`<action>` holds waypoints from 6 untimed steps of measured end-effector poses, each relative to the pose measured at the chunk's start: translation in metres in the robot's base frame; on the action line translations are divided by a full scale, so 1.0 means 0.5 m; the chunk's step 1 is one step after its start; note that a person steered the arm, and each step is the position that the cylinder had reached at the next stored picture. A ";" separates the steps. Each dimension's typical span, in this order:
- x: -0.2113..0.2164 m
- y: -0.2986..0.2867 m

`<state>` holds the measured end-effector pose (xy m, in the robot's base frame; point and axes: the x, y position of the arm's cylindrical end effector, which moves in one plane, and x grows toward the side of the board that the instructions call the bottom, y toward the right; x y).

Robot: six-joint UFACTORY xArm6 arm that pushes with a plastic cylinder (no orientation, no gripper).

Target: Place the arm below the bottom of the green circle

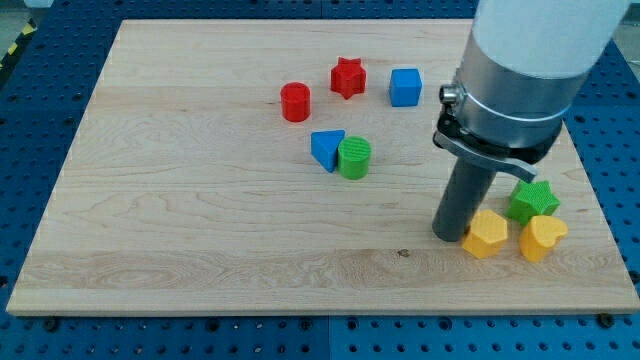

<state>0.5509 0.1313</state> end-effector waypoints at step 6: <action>-0.097 -0.147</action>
